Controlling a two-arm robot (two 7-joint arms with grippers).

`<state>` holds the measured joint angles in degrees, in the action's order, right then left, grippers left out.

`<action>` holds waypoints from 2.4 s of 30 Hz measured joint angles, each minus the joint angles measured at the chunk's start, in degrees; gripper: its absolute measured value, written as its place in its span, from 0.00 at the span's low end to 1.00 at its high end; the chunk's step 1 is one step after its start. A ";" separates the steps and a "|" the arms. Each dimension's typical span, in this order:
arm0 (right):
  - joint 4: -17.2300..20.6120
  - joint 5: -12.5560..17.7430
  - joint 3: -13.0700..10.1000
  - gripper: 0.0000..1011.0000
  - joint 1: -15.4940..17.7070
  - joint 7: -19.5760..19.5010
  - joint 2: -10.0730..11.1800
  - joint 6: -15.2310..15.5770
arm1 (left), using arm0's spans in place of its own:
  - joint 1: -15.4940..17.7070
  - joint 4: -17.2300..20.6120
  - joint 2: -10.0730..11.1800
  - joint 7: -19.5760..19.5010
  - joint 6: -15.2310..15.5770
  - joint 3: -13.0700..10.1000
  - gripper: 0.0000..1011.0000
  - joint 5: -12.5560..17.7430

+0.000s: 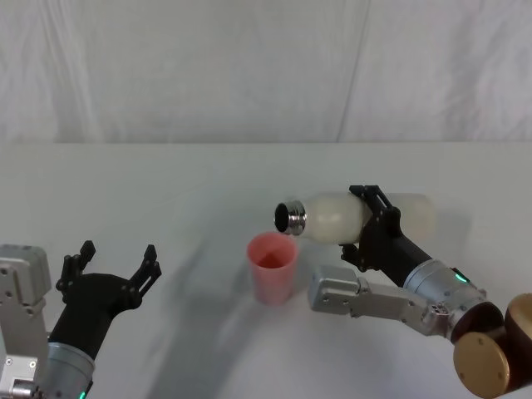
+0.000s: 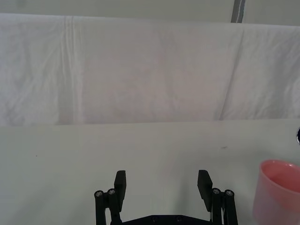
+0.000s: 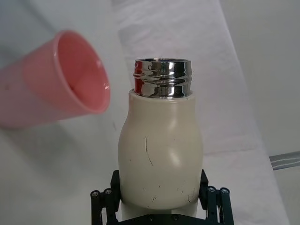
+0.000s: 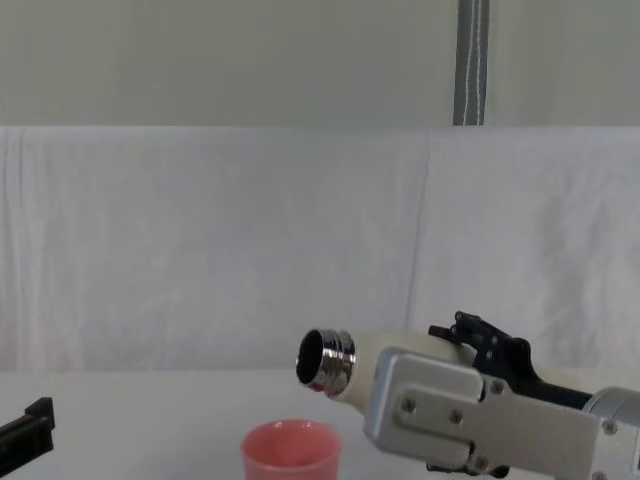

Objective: Grasp the thermos with one hand and pour water into the cup lid.

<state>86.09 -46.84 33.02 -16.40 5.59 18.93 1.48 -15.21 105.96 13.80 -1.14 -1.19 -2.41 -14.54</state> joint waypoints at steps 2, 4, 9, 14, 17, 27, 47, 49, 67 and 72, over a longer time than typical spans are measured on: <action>-0.44 -0.80 0.16 0.95 -0.15 -0.25 0.07 0.34 | 0.00 0.00 0.00 0.00 0.00 0.00 0.99 0.00; -0.74 -1.26 0.27 0.95 -0.23 -0.39 0.08 0.47 | 0.00 0.00 0.00 0.00 0.00 0.00 0.99 0.00; -1.03 -2.36 0.49 0.95 -0.37 -0.92 0.15 0.65 | 0.00 0.00 0.00 0.00 0.00 0.00 0.99 0.00; -1.04 -3.52 0.87 0.95 -0.58 -1.32 0.52 0.62 | 0.00 0.00 0.00 0.00 0.00 0.00 0.99 0.00; -0.93 -4.32 1.20 0.95 -0.72 -1.61 0.81 0.48 | 0.00 0.00 0.00 0.00 0.00 0.00 0.99 0.00; -0.72 -5.72 1.94 0.95 -1.46 -1.88 1.28 -0.09 | 0.00 0.00 0.00 0.00 0.00 0.00 0.99 0.00; 0.41 -8.61 3.10 0.95 -2.98 -1.27 2.72 0.69 | 0.00 0.00 0.00 0.00 0.00 0.00 0.99 0.00; 0.43 -8.65 3.10 0.95 -3.07 -1.26 2.75 0.71 | 0.00 0.00 0.00 0.00 0.00 0.00 0.99 0.00; 0.56 -9.04 3.26 0.95 -4.06 -0.75 3.11 0.83 | 0.00 0.00 0.00 0.00 0.00 0.00 0.99 0.00; 0.50 -9.03 3.37 0.95 -4.14 -0.73 3.14 0.79 | 0.00 0.00 0.00 0.00 0.00 0.00 0.99 0.00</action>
<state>86.59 -55.88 36.39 -20.54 4.85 22.07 2.27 -15.21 105.95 13.80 -1.14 -1.19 -2.41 -14.54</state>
